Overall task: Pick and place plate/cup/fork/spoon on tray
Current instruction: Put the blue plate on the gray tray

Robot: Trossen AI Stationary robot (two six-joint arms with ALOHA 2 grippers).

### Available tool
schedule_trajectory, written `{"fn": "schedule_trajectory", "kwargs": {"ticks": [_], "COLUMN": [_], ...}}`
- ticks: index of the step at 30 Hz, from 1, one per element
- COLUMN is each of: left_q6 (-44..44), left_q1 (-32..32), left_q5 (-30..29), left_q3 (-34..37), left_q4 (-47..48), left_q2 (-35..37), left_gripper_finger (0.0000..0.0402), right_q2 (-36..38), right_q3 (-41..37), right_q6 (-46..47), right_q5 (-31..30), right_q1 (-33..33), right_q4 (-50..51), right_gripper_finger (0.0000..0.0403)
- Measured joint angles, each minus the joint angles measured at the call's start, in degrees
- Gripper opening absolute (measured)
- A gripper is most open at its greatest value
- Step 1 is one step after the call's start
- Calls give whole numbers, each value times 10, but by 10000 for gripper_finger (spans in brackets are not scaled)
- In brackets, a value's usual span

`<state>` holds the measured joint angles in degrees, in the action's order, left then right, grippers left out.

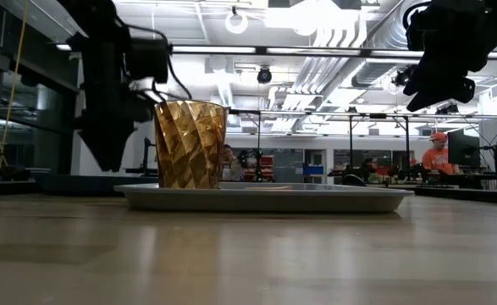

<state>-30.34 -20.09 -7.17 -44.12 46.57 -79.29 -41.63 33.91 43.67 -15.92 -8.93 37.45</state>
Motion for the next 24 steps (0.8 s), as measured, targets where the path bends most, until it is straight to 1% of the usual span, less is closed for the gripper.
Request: {"fn": "schedule_trajectory", "kwargs": {"ticks": [2,6,10,12,14,16,17,20,24], "left_q6": [20,65,101,118,140,165,172,175,184], "left_q1": [-10,-24,-25,-25,-25,-30,-34,-42,-51], "left_q5": [-10,-10,-10,-10,-11,-10,-7,-2,0], "left_q3": [0,0,0,0,0,0,-1,-15,-73], "left_q4": [-5,-13,-14,-17,-19,-17,-17,13,70], "left_q2": [-26,-69,-94,-97,-97,-87,-78,-41,29], "left_gripper_finger": [149,149,143,121,81,31,19,18,4], "right_q2": [0,0,0,0,0,0,0,0,0], "right_q3": [0,0,0,0,0,0,0,0,0], "right_q6": [13,41,73,85,93,100,103,103,103], "right_q5": [-12,-36,-51,-55,-56,-58,-62,-65,-74], "right_q1": [0,0,0,0,0,0,0,0,0], "right_q4": [0,0,-1,-2,-5,-9,-11,-20,-27], "right_gripper_finger": [195,195,195,195,195,195,195,195,195]}}
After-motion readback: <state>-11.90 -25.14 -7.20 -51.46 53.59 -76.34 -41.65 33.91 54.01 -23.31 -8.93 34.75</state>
